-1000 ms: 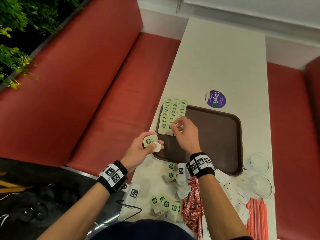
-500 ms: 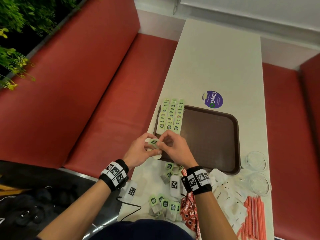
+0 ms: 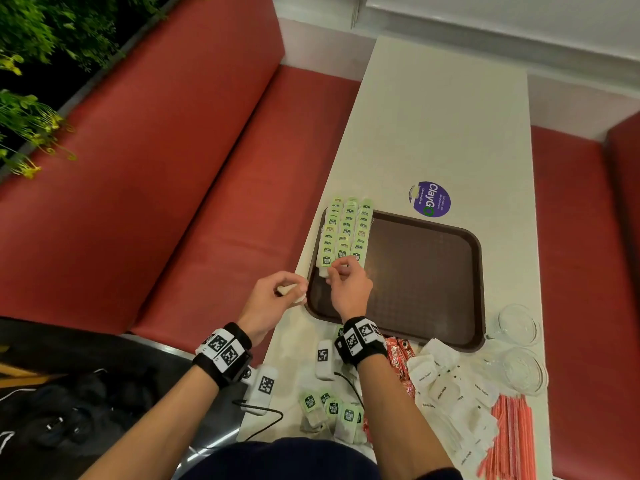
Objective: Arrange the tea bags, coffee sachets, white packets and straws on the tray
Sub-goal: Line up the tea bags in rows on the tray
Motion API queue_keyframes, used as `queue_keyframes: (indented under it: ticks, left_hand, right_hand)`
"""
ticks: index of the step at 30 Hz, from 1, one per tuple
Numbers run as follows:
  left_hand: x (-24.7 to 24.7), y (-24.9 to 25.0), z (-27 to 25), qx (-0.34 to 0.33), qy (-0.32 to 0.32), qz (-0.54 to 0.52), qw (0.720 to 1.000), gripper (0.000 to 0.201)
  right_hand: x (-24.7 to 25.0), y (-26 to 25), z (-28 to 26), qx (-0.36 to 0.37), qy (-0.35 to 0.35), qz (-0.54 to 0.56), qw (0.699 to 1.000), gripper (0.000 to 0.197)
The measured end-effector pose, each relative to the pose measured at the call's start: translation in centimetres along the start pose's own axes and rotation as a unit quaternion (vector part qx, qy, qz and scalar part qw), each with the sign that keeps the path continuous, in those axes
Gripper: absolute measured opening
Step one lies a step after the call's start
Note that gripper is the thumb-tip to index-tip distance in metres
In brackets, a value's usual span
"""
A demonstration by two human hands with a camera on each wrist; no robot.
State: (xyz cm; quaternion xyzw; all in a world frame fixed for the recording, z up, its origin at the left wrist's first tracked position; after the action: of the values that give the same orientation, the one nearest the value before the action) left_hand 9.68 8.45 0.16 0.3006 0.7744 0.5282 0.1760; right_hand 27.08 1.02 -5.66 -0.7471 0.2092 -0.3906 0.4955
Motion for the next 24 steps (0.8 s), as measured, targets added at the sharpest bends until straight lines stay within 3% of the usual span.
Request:
queue_keyframes:
  ticks: [7,11,20,24]
  left_hand:
    - [0.7,-0.3,0.1,0.014,-0.002,-0.040,0.999,0.032]
    - [0.8,-0.3,-0.3,0.009,-0.004,-0.098,0.995,0.038]
    - [0.7,0.8,-1.0,0.006,0.044,-0.141,0.989,0.020]
    - [0.7,1.3,-0.9,-0.012,0.046,-0.105,0.993,0.013]
  right_hand:
    - [-1.8,0.5,0.6,0.034,0.004,-0.101,0.994,0.004]
    - [-2.3,0.9,0.7,0.029,-0.006,-0.134,0.990,0.012]
    - [-1.5,-0.2,-0.5,0.044,-0.035,-0.197,0.979,0.023]
    - [0.4,-3.4,-1.9,0.071,-0.019,-0.134,0.988,0.013]
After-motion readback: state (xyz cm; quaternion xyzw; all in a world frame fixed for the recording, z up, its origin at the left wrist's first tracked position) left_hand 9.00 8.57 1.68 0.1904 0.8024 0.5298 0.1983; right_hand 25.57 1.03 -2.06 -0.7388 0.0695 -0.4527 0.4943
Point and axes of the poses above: each hand's wrist, its own z-axis towards the middle knuckle, its own x-axis out of the back of the hand, y = z × x, the point moved 2 cm from there along z, towards the middle knuckle, and after that the axes turned 1 degree about -y, right-handed, at the moved point
